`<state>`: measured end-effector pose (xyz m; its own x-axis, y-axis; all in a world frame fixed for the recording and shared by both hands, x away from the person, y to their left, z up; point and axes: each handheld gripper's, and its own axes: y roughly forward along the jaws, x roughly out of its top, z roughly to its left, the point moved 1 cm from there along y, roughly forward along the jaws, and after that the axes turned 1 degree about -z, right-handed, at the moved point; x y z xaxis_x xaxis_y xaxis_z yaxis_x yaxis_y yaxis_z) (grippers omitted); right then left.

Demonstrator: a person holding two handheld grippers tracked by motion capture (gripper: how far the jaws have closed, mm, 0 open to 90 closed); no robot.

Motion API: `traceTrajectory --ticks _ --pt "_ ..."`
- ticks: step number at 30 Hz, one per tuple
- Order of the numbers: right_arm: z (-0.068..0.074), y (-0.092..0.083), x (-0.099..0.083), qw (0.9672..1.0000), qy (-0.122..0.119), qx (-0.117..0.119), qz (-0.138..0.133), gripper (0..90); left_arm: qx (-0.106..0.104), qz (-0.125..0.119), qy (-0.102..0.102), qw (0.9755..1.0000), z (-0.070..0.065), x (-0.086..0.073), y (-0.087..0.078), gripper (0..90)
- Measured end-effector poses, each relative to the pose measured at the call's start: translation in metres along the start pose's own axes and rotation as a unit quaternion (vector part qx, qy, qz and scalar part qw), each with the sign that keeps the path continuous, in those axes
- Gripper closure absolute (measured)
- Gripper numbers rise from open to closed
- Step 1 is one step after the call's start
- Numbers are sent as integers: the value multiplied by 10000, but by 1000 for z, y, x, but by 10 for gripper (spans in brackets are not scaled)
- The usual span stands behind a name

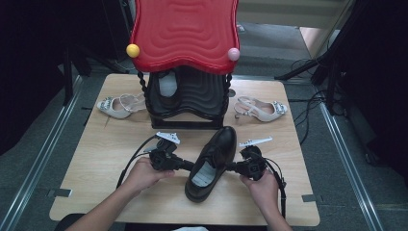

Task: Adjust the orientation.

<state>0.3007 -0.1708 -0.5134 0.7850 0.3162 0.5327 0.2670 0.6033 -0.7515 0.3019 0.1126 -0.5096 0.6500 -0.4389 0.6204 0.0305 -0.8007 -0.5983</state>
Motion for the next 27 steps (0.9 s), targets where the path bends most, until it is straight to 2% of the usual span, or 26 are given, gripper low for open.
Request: traceTrajectory --ticks 4,10,13,15,17,18,20,22,24,27 --pt "-6 -2 3 10000 75 2 7 900 12 -46 72 10000 -8 0 6 900" --pt "-4 -2 4 9999 17 -91 47 900 -54 -90 -82 9999 -6 -2 7 900" --pt "-3 -3 3 9999 4 -125 51 900 -91 -65 -57 9999 -9 -2 8 900" --pt "-2 -3 2 9999 18 -148 47 900 -207 27 -35 9998 -12 -3 11 900" --pt "-1 -3 1 9999 51 -139 -11 900 -339 147 59 9993 -16 -4 14 900" --pt "0 -2 1 9999 78 -118 -28 900 -367 207 176 9990 -18 -4 15 900" --pt "3 1 3 9998 -16 -172 -62 900 -308 200 291 9989 -21 -3 16 900" --pt "3 1 4 9996 -56 -252 -68 900 -225 85 203 9995 -20 -2 16 900" --pt "-2 1 8 9997 3 -214 -97 900 -277 1 49 9996 -18 -2 18 900" --pt "-7 2 14 9998 23 -174 -74 900 -270 -64 21 9996 -20 -1 22 900"
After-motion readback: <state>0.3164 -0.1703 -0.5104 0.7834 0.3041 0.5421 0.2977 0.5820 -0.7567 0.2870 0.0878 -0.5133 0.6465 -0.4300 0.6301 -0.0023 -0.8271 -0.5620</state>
